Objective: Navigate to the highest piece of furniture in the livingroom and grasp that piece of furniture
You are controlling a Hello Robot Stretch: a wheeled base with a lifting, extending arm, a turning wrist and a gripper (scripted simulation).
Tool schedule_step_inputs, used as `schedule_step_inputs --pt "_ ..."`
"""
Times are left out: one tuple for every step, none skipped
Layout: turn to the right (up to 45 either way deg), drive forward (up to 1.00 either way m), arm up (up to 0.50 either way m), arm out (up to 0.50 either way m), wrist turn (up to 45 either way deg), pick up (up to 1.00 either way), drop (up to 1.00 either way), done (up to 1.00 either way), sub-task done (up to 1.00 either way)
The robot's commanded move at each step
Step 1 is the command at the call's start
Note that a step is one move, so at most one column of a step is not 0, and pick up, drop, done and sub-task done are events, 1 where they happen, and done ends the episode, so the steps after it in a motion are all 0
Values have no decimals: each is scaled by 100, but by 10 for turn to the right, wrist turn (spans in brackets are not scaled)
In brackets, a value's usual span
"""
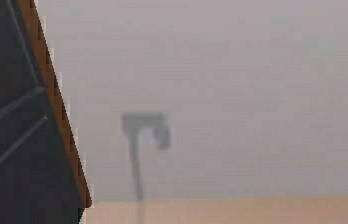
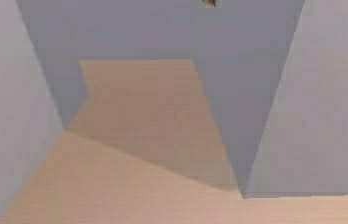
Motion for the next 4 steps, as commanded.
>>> schedule_step_inputs --pt "-450 0 0 0 0 0 0 0 0" --pt "-450 0 0 0 0 0 0 0 0" --pt "-90 0 0 0 0 0 0 0 0" --pt "0 100 0 0 0 0 0 0 0"
